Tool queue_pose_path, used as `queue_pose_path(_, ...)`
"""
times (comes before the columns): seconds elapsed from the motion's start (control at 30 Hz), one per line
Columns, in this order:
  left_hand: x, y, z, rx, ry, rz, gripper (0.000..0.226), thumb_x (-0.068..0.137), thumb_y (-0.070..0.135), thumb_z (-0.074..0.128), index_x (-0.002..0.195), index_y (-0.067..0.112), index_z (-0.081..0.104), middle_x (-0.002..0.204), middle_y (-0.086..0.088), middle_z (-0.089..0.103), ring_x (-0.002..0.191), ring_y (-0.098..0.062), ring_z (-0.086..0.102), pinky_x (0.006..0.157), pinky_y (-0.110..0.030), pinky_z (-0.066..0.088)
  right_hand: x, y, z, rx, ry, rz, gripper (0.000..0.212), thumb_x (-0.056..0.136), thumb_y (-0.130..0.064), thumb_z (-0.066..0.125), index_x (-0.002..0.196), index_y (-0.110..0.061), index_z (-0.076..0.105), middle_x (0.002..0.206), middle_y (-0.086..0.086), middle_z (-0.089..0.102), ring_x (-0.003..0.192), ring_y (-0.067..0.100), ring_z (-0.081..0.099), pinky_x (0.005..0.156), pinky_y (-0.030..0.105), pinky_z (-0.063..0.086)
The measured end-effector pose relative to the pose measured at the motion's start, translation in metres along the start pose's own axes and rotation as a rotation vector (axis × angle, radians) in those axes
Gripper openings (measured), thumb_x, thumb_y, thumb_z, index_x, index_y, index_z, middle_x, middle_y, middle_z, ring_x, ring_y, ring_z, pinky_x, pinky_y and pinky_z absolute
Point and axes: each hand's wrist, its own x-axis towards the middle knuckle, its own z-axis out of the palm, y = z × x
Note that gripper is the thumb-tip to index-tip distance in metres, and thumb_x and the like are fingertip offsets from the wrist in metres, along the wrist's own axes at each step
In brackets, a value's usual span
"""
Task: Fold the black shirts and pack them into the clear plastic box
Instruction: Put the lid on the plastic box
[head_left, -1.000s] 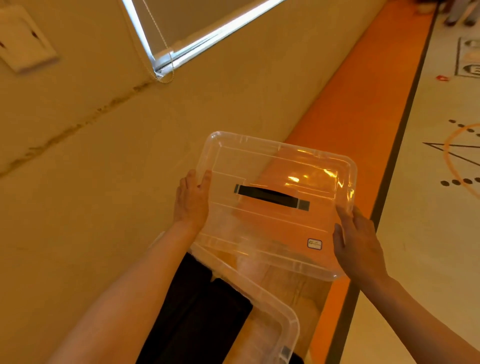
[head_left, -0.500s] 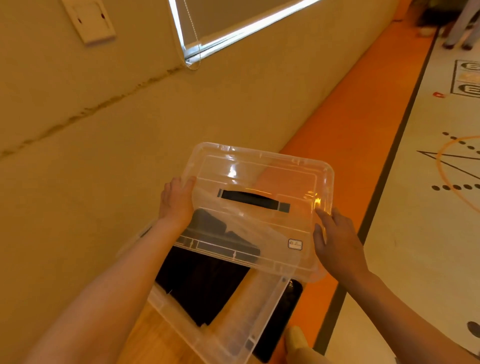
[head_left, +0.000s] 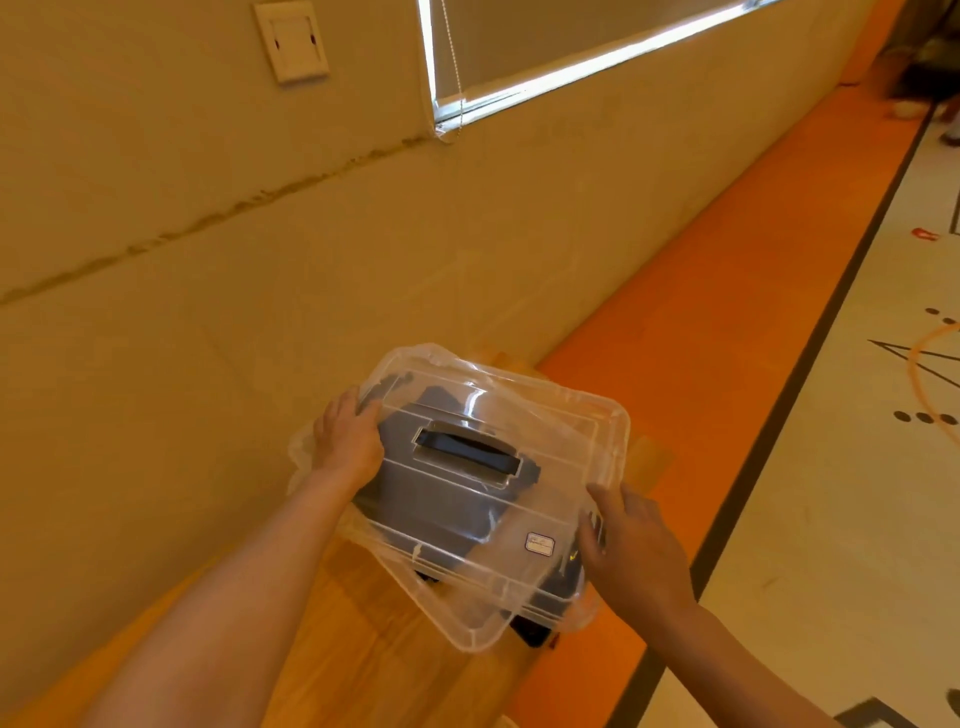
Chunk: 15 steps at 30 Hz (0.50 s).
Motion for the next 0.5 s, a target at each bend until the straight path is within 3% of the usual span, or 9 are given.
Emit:
queue_pose_path(0.13,-0.029,-0.002,0.004,-0.023,-0.079,0.04,0.051,0.103,0.041,0.027,0.151,0.027,0.023,0.162,-0.003,0.008,0.148,-0.023,0.005,0.118,-0.043,0.006,-0.015,-0.012,0.007,-0.116,-0.103,0.053,0.053,0.099,-0.05,0.03,0.147,-0.029,0.028,0.156,0.007,0.027,0.142,0.027,0.025,0.116,0.039,0.025)
queue_pose_path(0.23,-0.046,-0.007,0.01,-0.038,-0.149,0.029,0.058,0.102,0.05,0.018,0.154,0.028,0.008,0.162,0.0,-0.002,0.149,-0.021,-0.003,0.12,-0.044,0.001,-0.027,-0.021,0.011,-0.162,-0.016,0.021,0.056,0.096,-0.05,0.027,0.141,-0.02,0.043,0.159,0.015,0.016,0.146,0.035,0.016,0.117,0.045,0.014)
queue_pose_path(0.3,-0.051,-0.012,0.011,-0.049,-0.194,0.018,0.06,0.101,0.053,0.016,0.154,0.029,0.001,0.162,0.0,-0.009,0.148,-0.02,-0.009,0.12,-0.044,-0.003,-0.034,-0.027,0.012,-0.137,-0.014,-0.025,0.067,0.091,-0.053,0.018,0.144,-0.017,0.038,0.161,0.012,0.003,0.148,0.028,-0.001,0.116,0.041,0.003)
queue_pose_path(0.37,-0.049,-0.016,0.011,-0.049,-0.224,0.049,0.062,0.1,0.055,0.014,0.154,0.029,-0.002,0.161,0.0,-0.012,0.148,-0.02,-0.013,0.12,-0.045,-0.005,-0.041,-0.031,0.016,-0.091,-0.079,-0.026,0.077,0.087,-0.056,0.003,0.152,-0.018,0.019,0.16,0.005,-0.016,0.142,0.016,-0.023,0.115,0.033,-0.012)
queue_pose_path(0.43,-0.041,-0.02,0.009,-0.035,-0.229,0.094,0.062,0.1,0.055,0.014,0.154,0.028,-0.003,0.161,0.0,-0.013,0.148,-0.021,-0.013,0.12,-0.044,-0.005,-0.046,-0.038,0.018,-0.072,-0.06,-0.012,0.085,0.082,-0.058,-0.005,0.154,-0.018,0.012,0.159,0.002,-0.017,0.137,0.012,-0.028,0.113,0.03,-0.015)
queue_pose_path(0.5,-0.031,-0.026,0.009,-0.017,-0.235,0.139,0.063,0.1,0.056,0.013,0.153,0.028,-0.005,0.161,0.0,-0.014,0.148,-0.02,-0.013,0.12,-0.043,-0.006,-0.052,-0.05,0.024,-0.085,-0.041,0.026,0.078,0.087,-0.056,0.005,0.153,-0.016,0.016,0.161,0.004,-0.01,0.137,0.012,-0.025,0.113,0.031,-0.012)
